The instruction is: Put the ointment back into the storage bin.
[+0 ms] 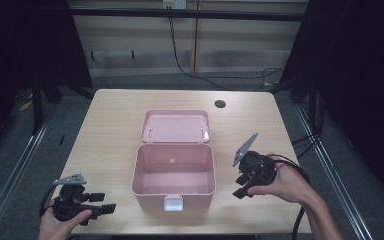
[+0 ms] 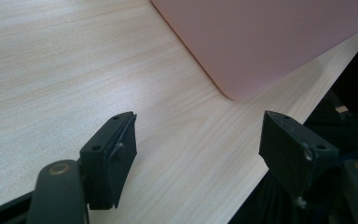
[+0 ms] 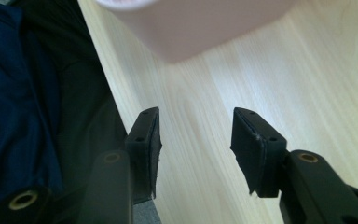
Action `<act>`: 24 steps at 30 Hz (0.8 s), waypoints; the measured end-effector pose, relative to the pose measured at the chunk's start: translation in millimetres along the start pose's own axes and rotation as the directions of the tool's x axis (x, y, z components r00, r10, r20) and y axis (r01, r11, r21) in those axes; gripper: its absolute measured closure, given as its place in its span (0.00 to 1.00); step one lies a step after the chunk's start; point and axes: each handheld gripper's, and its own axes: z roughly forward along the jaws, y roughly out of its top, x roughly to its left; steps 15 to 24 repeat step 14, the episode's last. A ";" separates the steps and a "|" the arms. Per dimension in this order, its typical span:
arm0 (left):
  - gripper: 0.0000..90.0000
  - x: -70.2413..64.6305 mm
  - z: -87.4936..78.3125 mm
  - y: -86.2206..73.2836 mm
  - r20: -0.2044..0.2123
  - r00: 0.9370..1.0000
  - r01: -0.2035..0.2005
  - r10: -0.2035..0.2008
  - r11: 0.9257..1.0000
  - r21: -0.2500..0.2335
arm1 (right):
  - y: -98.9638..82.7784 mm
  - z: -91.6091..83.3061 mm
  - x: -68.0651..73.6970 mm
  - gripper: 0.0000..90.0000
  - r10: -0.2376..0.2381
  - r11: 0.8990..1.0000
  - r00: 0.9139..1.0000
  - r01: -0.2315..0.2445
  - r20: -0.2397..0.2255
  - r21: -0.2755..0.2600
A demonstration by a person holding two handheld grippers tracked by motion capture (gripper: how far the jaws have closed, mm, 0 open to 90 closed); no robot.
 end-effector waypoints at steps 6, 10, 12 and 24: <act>0.30 -0.5 0.0 -0.1 0.001 1.000 0.000 0.000 1.000 0.000 | -16.6 14.1 -5.0 0.57 0.033 0.999 0.999 -0.033 -0.007 -0.004; 0.30 0.2 0.0 0.0 0.000 1.000 0.000 0.000 1.000 0.000 | -28.1 25.8 -10.1 0.55 0.060 0.998 0.998 -0.060 -0.005 -0.011; 0.30 0.1 -0.1 0.0 -0.001 1.000 0.003 -0.003 1.000 -0.001 | -34.4 32.4 -12.8 0.55 0.081 0.997 0.997 -0.081 -0.015 -0.017; 0.30 0.2 0.1 0.0 -0.002 1.000 0.003 -0.003 1.000 -0.001 | -39.6 39.6 -14.4 0.53 0.099 0.995 0.995 -0.099 -0.010 -0.023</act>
